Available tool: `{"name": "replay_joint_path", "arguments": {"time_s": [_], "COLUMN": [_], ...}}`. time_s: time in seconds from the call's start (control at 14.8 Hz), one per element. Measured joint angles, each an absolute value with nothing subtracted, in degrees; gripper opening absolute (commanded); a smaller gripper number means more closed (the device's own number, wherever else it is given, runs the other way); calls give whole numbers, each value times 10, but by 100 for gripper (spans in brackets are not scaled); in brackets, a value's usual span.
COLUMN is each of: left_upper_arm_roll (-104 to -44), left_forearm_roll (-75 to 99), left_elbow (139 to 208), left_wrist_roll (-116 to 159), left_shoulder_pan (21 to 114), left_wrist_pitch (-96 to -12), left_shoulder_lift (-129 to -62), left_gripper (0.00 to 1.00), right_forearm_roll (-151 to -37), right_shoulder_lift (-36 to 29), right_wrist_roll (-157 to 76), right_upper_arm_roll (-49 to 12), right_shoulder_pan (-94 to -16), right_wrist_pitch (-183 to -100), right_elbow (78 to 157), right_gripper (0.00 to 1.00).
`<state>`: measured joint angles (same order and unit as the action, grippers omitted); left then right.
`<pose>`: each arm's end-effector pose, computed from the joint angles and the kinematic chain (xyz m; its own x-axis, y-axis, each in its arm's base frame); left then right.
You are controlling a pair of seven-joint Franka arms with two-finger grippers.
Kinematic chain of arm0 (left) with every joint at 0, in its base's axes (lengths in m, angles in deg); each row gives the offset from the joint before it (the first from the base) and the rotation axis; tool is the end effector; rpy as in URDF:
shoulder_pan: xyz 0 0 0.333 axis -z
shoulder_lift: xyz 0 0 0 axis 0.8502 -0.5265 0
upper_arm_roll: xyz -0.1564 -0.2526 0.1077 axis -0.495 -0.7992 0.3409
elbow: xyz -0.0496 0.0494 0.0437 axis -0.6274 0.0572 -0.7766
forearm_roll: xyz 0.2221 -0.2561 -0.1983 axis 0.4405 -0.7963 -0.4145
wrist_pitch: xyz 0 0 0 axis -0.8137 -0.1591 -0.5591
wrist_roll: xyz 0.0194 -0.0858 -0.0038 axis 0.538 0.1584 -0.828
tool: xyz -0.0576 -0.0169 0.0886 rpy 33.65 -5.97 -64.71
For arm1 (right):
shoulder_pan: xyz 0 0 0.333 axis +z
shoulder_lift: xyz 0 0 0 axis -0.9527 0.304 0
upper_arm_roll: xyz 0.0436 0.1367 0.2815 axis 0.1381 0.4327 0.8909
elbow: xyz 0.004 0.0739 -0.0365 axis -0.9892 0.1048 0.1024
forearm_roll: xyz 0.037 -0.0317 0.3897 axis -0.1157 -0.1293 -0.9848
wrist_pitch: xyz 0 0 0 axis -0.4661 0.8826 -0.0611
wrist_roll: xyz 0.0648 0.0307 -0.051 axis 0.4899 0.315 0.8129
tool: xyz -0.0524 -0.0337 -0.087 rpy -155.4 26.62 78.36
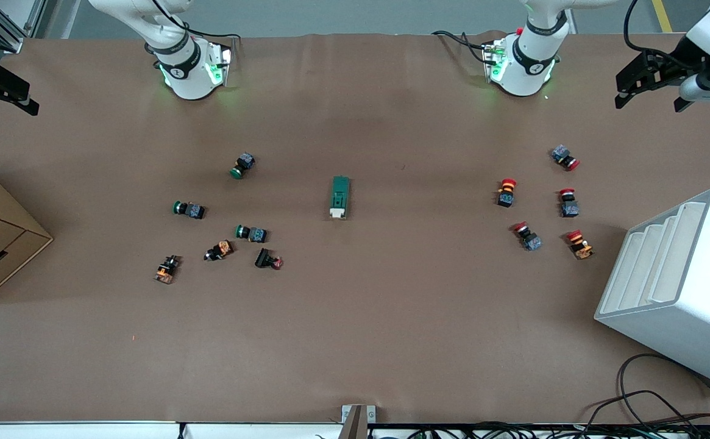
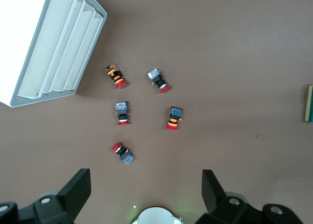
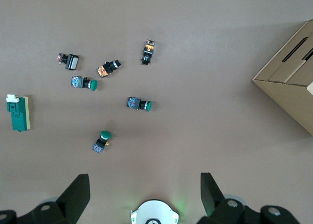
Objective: Close load switch with both arms
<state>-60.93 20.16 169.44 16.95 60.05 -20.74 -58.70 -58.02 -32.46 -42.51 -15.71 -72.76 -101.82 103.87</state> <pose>0.4753 -0.0651 0.6721 0.9959 -0.0900 -0.0078 -0.0900 -0.9959 -0.0094 0.4951 -0.0259 0.6892 0.9971 0.0073 -0.0751 0.0051 -0.9996 -0.0294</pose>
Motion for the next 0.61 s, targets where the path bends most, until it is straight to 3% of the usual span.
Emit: {"name": "replay_joint_path", "arguments": {"time_s": [0.61], "left_upper_arm_roll": [-604], "left_forearm_roll": [202], "left_elbow": [1674], "left_wrist_roll": [174], "left_shoulder_pan": [598], "left_wrist_pitch": [-222], "left_shoulder_lift": [-606], "left_gripper": [100], "right_forearm_roll": [-580], "right_shoulder_lift": [-325], "right_wrist_roll": [-425], "right_upper_arm_roll": [-157], "right_shoulder_pan": [-728], "right_wrist_pitch": [-1018], "right_elbow": [1040], "right_gripper": [100]}}
